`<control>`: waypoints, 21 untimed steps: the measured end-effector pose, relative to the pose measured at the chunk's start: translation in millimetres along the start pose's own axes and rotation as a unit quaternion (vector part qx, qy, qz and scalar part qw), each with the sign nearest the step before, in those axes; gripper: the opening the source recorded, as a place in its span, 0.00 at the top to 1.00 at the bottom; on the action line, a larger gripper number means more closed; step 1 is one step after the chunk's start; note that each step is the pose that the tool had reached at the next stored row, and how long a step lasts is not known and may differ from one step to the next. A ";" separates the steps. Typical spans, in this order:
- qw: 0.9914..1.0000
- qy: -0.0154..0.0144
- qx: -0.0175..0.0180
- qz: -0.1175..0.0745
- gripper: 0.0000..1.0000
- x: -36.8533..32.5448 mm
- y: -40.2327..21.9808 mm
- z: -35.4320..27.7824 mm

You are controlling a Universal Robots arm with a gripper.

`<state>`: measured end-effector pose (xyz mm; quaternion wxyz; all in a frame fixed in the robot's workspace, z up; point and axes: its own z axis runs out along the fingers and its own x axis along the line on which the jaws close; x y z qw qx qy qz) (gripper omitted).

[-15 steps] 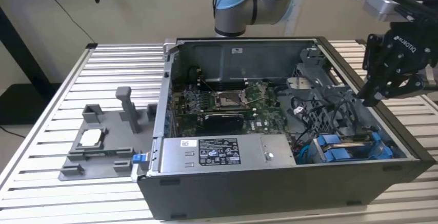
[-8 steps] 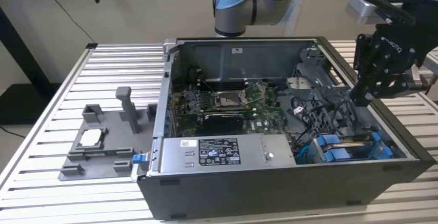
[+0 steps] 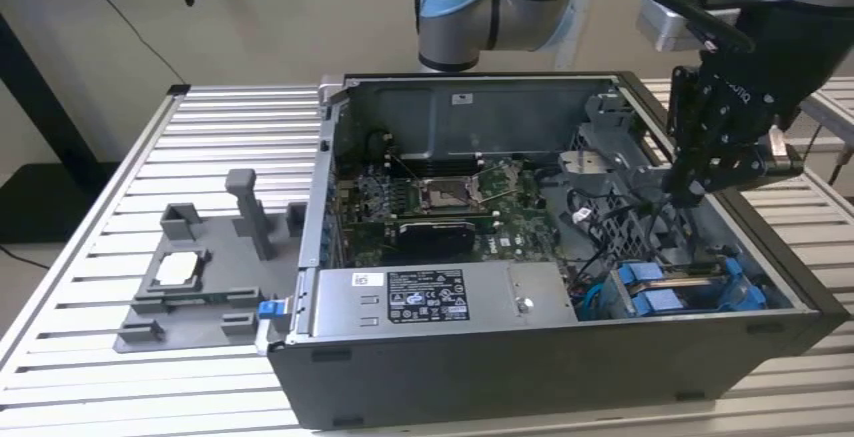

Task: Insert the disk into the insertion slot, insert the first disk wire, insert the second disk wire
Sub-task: 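Insert the second disk wire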

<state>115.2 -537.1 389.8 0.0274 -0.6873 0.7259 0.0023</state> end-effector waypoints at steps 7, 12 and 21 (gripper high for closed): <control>1.000 0.006 0.030 -0.002 0.74 -4.2 18.3 0.0; 0.998 0.024 0.051 -0.004 0.74 -9.5 26.5 1.3; 0.996 0.053 0.070 -0.010 0.74 -20.8 40.1 5.2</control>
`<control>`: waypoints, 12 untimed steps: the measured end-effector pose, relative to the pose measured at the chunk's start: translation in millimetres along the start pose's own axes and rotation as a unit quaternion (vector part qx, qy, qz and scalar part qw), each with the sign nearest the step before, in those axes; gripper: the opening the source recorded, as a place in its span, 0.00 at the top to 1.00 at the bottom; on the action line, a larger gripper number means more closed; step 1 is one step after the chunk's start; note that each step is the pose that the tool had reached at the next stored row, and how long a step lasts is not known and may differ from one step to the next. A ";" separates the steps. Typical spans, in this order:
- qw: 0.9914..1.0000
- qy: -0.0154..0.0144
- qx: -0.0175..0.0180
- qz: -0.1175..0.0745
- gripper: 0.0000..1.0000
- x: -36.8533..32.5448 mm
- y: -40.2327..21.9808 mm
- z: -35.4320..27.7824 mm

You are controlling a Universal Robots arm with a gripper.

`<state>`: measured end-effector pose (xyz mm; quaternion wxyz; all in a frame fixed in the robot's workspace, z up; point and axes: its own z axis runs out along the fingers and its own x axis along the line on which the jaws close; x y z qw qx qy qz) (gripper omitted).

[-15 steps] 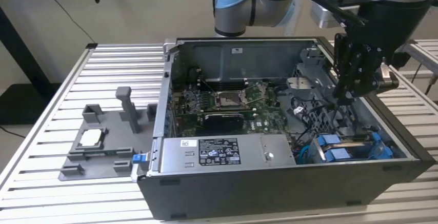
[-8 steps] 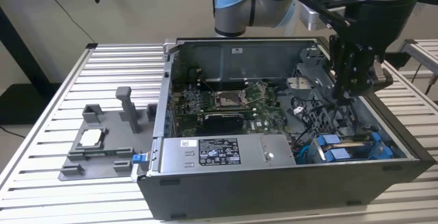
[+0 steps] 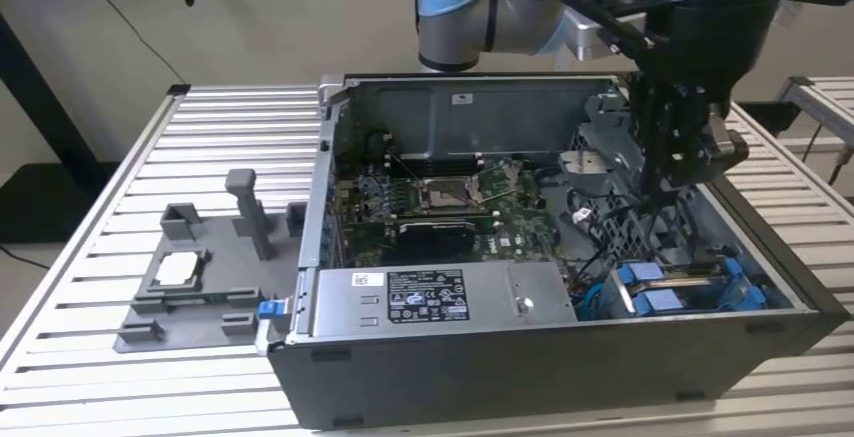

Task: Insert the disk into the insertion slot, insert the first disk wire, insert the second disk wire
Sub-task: 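Insert the second disk wire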

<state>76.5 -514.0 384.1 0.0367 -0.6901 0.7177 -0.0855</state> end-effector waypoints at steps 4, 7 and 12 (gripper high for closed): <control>1.000 0.007 0.002 -0.022 0.74 -0.7 1.1 1.9; 0.999 0.006 0.003 -0.042 0.74 -2.1 1.8 3.6; 0.999 0.005 0.006 -0.049 0.74 -5.6 9.2 4.0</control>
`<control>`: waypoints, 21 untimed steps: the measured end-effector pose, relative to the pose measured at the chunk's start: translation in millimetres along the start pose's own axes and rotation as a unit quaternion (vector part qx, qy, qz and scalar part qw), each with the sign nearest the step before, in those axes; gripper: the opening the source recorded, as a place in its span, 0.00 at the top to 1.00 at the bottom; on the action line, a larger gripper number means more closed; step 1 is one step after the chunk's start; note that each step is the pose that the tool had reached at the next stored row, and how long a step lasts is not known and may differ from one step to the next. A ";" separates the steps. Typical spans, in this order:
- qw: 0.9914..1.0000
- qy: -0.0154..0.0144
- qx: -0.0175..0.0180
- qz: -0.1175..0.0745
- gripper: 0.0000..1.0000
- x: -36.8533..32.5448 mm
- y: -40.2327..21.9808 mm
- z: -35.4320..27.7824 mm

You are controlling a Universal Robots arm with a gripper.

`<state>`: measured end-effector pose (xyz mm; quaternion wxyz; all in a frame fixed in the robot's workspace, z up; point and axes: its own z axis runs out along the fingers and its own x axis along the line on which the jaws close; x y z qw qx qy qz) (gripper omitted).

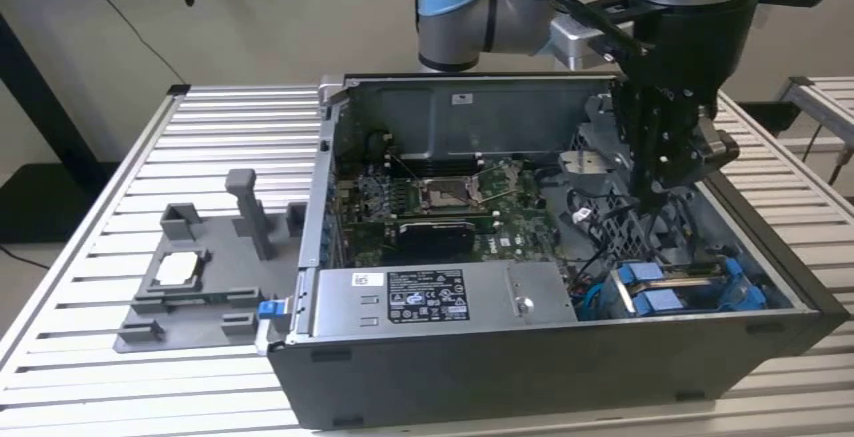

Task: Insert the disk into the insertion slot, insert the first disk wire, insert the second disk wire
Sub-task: 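Insert the second disk wire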

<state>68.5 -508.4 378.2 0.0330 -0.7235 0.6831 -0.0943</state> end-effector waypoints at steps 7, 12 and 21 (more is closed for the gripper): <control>1.000 0.001 0.007 -0.001 0.74 -0.7 7.8 2.2; 1.000 0.001 0.011 -0.001 0.74 -0.9 9.6 3.3; 1.000 0.002 0.011 -0.001 0.74 -0.2 9.2 0.1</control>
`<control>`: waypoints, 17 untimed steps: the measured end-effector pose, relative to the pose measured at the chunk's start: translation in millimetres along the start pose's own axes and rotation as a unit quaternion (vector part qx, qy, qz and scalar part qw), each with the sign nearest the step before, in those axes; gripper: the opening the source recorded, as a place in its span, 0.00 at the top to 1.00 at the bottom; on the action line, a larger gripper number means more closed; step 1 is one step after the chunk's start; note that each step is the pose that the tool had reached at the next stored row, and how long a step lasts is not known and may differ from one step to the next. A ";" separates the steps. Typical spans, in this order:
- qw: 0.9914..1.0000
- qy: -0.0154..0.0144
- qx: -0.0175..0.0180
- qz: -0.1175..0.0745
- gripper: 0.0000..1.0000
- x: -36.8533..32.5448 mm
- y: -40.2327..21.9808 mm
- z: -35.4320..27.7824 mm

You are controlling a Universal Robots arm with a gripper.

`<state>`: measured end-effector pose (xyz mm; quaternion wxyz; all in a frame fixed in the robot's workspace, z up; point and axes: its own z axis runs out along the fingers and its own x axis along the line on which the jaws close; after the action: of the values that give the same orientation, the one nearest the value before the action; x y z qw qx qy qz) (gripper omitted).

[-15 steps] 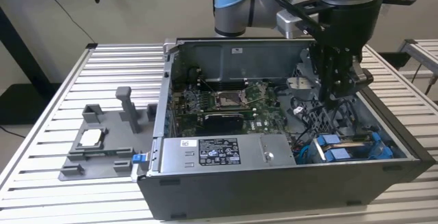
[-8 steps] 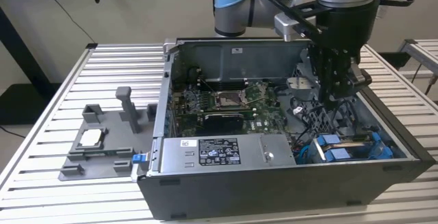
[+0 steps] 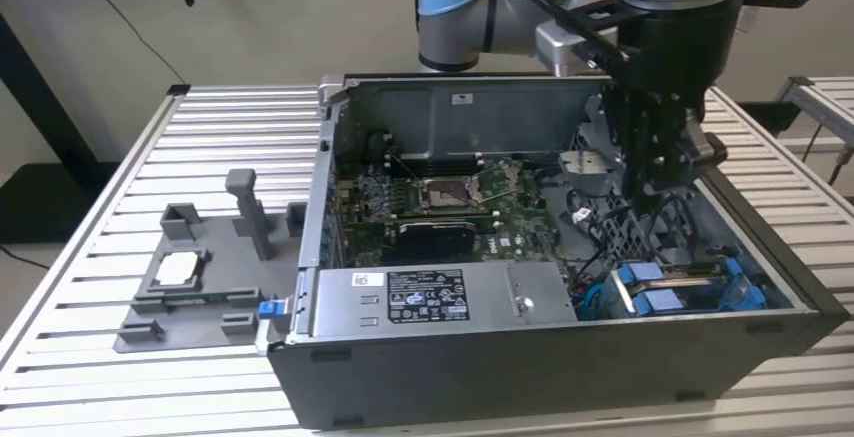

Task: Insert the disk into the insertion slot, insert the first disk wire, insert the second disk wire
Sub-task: 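Insert the second disk wire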

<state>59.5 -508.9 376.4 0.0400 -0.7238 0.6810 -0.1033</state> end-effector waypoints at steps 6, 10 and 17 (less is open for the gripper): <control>1.000 0.004 0.000 -0.001 0.74 0.3 -0.3 -1.3; 1.000 0.004 0.001 -0.001 0.74 0.3 0.3 -0.4; 1.000 0.005 0.004 -0.001 0.74 0.1 1.4 2.5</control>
<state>58.6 -509.2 373.8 0.0395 -0.7236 0.6804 -0.1091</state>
